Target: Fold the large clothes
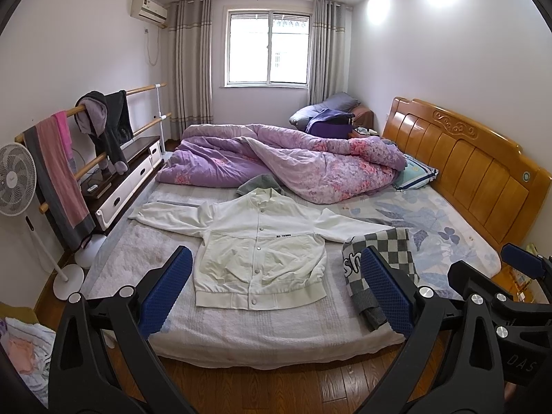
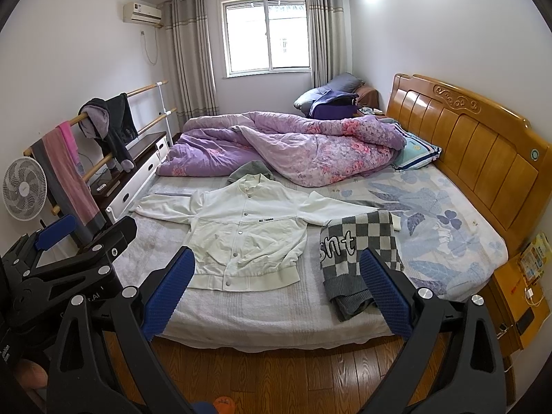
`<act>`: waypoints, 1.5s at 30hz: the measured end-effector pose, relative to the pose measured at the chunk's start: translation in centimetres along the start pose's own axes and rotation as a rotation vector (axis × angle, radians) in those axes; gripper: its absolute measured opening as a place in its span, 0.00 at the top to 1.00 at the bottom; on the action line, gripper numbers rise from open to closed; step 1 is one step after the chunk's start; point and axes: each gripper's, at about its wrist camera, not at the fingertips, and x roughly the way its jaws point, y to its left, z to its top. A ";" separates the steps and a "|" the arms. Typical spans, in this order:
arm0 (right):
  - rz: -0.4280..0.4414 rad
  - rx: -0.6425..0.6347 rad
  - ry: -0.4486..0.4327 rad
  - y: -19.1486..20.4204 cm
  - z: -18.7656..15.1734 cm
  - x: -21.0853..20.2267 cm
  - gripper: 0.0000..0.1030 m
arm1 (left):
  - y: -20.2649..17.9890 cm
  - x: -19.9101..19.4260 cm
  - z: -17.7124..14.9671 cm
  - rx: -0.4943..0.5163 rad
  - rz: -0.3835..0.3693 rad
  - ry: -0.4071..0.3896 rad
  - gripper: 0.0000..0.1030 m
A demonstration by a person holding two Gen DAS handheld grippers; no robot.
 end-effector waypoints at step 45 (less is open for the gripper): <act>0.020 -0.022 0.003 1.8 3.2 5.2 0.10 | 1.3 5.3 3.4 -0.030 0.031 -0.002 0.05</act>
